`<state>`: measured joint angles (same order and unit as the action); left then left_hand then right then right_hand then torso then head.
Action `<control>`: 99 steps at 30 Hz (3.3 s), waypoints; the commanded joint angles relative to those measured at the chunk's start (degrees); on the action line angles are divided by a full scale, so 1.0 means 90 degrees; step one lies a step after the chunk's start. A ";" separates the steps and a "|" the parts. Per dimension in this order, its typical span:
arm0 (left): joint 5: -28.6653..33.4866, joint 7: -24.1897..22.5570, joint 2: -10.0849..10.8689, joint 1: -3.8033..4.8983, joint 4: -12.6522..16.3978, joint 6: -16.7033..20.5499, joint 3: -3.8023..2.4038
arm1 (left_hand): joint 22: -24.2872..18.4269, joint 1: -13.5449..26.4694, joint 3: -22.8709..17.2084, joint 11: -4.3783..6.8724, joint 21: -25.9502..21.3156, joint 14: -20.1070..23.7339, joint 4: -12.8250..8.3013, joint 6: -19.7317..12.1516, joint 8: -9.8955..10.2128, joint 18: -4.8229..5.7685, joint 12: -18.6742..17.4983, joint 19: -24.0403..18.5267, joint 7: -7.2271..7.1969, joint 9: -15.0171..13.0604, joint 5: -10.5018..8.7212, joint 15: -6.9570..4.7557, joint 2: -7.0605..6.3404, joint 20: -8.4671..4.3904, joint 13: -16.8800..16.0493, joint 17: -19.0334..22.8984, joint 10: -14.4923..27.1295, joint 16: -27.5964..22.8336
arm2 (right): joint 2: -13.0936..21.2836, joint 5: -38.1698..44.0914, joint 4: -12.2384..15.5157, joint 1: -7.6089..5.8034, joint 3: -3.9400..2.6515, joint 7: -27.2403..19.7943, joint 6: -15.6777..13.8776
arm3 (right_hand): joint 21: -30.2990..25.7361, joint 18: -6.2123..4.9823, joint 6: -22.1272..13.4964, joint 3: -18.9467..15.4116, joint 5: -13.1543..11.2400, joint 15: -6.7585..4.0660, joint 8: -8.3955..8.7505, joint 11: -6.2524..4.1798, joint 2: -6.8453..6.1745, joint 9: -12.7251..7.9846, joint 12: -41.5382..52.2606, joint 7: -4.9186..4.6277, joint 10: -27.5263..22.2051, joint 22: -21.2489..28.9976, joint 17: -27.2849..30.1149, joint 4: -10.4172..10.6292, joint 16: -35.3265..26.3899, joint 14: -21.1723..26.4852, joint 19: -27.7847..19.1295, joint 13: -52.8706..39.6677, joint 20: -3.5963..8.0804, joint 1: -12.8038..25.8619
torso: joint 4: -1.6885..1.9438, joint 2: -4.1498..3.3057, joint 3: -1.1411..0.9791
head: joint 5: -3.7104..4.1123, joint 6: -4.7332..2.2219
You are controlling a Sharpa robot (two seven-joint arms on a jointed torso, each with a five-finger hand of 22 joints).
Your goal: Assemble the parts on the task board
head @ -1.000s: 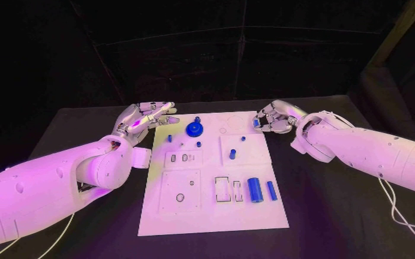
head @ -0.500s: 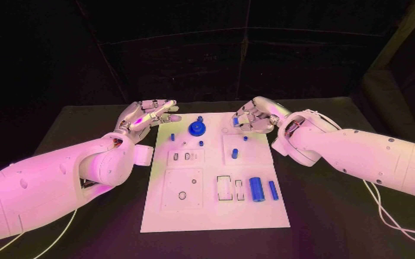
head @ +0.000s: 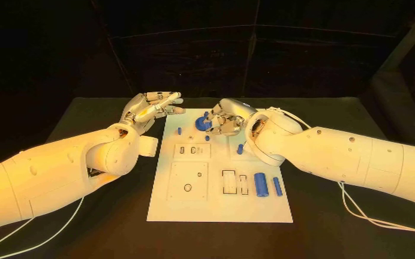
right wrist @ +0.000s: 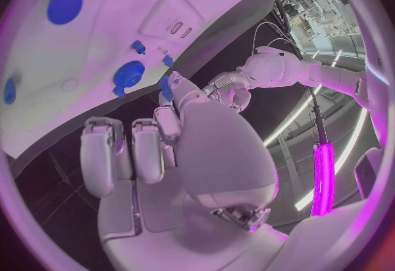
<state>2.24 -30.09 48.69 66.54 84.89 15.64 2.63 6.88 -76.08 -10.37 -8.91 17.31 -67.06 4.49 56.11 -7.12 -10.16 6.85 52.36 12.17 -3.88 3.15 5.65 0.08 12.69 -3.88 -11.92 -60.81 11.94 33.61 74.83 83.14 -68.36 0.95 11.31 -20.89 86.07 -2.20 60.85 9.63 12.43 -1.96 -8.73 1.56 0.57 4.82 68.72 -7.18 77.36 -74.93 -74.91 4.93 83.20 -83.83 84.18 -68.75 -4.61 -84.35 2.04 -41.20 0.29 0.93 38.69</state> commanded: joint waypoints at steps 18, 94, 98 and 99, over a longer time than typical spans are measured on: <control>-0.0025 -0.0080 -0.0031 0.0017 -0.0028 -0.0015 -0.0007 | -0.0014 -0.0061 -0.0011 0.0008 -0.0027 0.0001 -0.0037 0.0051 0.0045 -0.0046 -0.0030 0.0033 -0.0014 0.0001 0.0021 0.0028 0.0005 -0.0011 0.0003 -0.0011 -0.0062 -0.0029 | -0.0677 0.0925 -0.0328 0.0224 0.0203 0.0422 0.0675 | 0.0020 0.0035 0.0069 0.0067 -0.0038 -0.0023 -0.0016 0.0027 -0.0044 0.0070 -0.0059 0.0057 -0.0042 -0.0826 -0.0275 0.0035 -0.0022 -0.0400 0.0012 0.0015 0.0034 0.0122 | 0.0000 -0.0005 -0.0015 | -0.0217 0.0097; -0.0025 -0.0034 -0.0046 0.0016 -0.0072 -0.0068 -0.0007 | -0.0018 -0.0066 -0.0021 0.0007 -0.0030 0.0003 -0.0049 0.0055 0.0050 -0.0045 -0.0038 0.0034 -0.0012 0.0001 0.0020 0.0028 0.0004 -0.0012 0.0004 -0.0018 -0.0069 -0.0040 | -0.0648 0.1173 -0.0293 0.0318 0.0216 0.0713 0.0343 | -0.0073 0.0000 -0.0969 -0.0666 -0.0203 0.0216 0.0534 0.0317 -0.0789 -0.0100 -0.0662 -0.0254 -0.0535 -0.0689 -0.0199 0.0467 -0.0103 -0.0377 -0.0099 0.0534 -0.0182 0.1189 | 0.0000 -0.0002 -0.0013 | -0.0267 0.0222; -0.0027 -0.0022 -0.0044 0.0016 -0.0090 -0.0061 -0.0007 | -0.0021 -0.0066 -0.0026 0.0005 -0.0032 0.0001 -0.0056 0.0054 0.0055 -0.0045 -0.0048 0.0036 -0.0008 0.0002 0.0020 0.0028 0.0001 -0.0012 0.0005 -0.0024 -0.0071 -0.0046 | -0.0553 0.1184 -0.0181 0.0329 0.0216 0.0595 -0.0194 | -0.0092 -0.0008 -0.1147 -0.0927 -0.0138 0.0253 0.0521 0.0357 -0.0782 -0.0106 -0.0797 -0.0301 -0.0677 -0.0658 -0.0178 0.0599 -0.0120 -0.0370 -0.0123 0.0694 -0.0221 0.1148 | 0.0003 0.0001 -0.0018 | -0.0273 0.0226; -0.0046 -0.0005 -0.0042 0.0016 -0.0100 -0.0046 -0.0007 | -0.0021 -0.0069 -0.0031 0.0007 -0.0028 -0.0014 -0.0063 0.0058 0.0056 -0.0047 -0.0051 0.0044 -0.0011 0.0002 0.0020 0.0023 0.0000 -0.0015 0.0005 -0.0030 -0.0076 -0.0043 | -0.0502 0.1170 -0.0130 0.0331 0.0215 0.0486 -0.0361 | -0.0097 -0.0010 -0.1216 -0.1005 -0.0097 0.0272 0.0514 0.0372 -0.0771 -0.0106 -0.0799 -0.0316 -0.0697 -0.0652 -0.0168 0.0630 -0.0128 -0.0367 -0.0128 0.0710 -0.0231 0.1084 | 0.0002 0.0003 -0.0022 | -0.0280 0.0224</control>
<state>2.21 -30.02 48.29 66.57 84.05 15.64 2.63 6.77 -76.08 -10.61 -8.91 17.31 -67.06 4.26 56.32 -6.90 -10.16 6.59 52.43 11.97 -3.88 3.15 5.65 0.08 12.62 -3.88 -12.15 -61.23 11.71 28.80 85.04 81.52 -65.30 2.92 17.08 -17.78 85.52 -2.21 50.24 0.97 11.27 0.15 -4.27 5.02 -6.47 3.93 61.87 -10.00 71.42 -74.91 -74.92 10.46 82.36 -84.04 82.94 -62.47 -6.26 -73.91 2.04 -41.21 0.16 -1.51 40.71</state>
